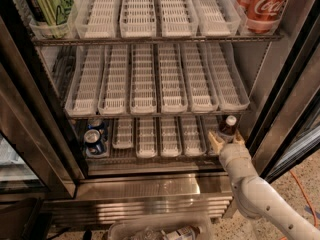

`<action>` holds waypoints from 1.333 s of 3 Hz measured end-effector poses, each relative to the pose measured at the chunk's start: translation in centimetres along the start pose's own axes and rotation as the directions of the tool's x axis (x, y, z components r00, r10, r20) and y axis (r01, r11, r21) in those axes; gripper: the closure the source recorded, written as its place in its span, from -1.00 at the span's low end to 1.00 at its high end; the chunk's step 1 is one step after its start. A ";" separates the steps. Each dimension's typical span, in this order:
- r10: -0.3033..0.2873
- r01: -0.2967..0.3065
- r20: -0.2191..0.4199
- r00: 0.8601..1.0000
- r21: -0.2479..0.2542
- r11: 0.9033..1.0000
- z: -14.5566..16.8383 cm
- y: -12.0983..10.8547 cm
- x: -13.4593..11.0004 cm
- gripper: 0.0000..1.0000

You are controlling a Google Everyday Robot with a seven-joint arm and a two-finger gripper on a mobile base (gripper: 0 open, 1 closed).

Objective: Pick blue plastic bottle from bottom shelf of fridge

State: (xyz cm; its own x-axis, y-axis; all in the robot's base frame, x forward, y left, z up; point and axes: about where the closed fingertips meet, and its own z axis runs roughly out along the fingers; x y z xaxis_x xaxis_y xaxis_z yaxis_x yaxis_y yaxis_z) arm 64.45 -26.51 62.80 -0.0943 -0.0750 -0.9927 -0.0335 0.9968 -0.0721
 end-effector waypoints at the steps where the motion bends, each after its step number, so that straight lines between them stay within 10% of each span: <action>1: 0.006 -0.007 -0.030 1.000 -0.020 1.000 -0.5 0.1 1.1 0.28; 3: 0.006 -0.007 -0.030 1.000 -0.020 1.000 -0.5 0.1 1.1 1.00; 4: 0.006 -0.007 -0.030 1.000 -0.021 1.000 -0.6 0.1 0.6 1.00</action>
Offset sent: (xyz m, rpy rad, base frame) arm -0.0062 0.0000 -0.0106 0.0072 0.0308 0.0171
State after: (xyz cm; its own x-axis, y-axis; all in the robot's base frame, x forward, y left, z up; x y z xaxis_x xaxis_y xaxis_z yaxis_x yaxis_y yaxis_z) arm 63.82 -26.49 62.22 -0.1239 -0.0694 -0.9899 -0.0533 0.9966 -0.0632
